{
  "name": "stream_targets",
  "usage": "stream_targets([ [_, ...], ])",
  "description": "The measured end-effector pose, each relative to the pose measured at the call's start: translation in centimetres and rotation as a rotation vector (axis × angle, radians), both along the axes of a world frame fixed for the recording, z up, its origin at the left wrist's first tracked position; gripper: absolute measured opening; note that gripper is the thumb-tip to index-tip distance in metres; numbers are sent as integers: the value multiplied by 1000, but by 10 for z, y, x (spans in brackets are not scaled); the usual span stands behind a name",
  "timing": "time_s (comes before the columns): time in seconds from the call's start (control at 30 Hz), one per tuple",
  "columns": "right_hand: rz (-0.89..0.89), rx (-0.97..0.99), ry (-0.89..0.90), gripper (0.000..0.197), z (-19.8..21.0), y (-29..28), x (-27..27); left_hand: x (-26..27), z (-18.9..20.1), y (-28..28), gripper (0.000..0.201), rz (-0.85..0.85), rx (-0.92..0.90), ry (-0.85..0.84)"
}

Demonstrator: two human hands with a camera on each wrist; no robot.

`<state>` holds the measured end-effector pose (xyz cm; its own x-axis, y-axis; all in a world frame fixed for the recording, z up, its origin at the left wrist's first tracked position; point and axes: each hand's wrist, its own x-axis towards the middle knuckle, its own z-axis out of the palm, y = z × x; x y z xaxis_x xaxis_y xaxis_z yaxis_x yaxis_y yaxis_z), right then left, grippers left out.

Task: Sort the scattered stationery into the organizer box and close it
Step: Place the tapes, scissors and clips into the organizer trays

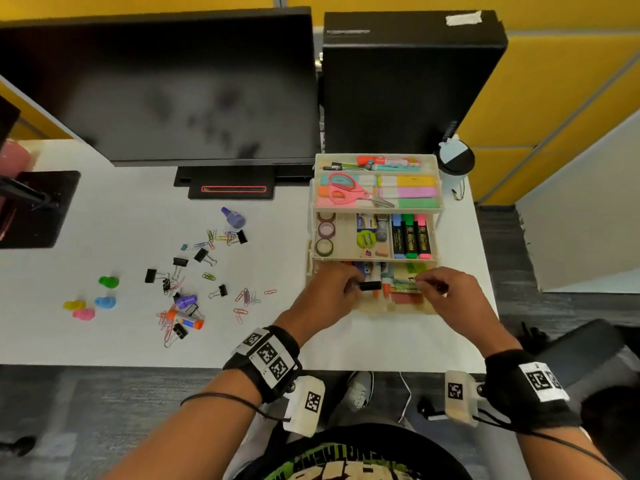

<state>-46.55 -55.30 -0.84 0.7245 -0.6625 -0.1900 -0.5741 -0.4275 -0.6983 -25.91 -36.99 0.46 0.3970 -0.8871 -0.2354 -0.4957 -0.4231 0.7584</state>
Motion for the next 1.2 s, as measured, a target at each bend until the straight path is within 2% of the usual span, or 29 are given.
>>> stream_targets([
  [0.2,15,-5,31,17,-6,2,-10,-31,-7,-29,23,-86,28,-34],
  [0.3,32,0,35,17,-6,6,-13,-38,-11,-40,21,-102,75,-130],
  [0.4,83,-23,45,14,-10,9,-17,-32,-19,-41,22,-93,213,-271],
  [0.5,145,-74,45,14,-14,16,-15,-25,-20,-37,24,-169,352,-388],
  [0.67,220,-71,41,17,-19,32,-2,-26,-23,-45,23,-232,474,-446],
  [0.9,287,-61,82,16,-15,38,16,-30,-20,-48,19,-270,491,-586],
  [1.2,285,-148,129,14,-10,44,35,-18,-30,-30,16,-178,345,-352],
])
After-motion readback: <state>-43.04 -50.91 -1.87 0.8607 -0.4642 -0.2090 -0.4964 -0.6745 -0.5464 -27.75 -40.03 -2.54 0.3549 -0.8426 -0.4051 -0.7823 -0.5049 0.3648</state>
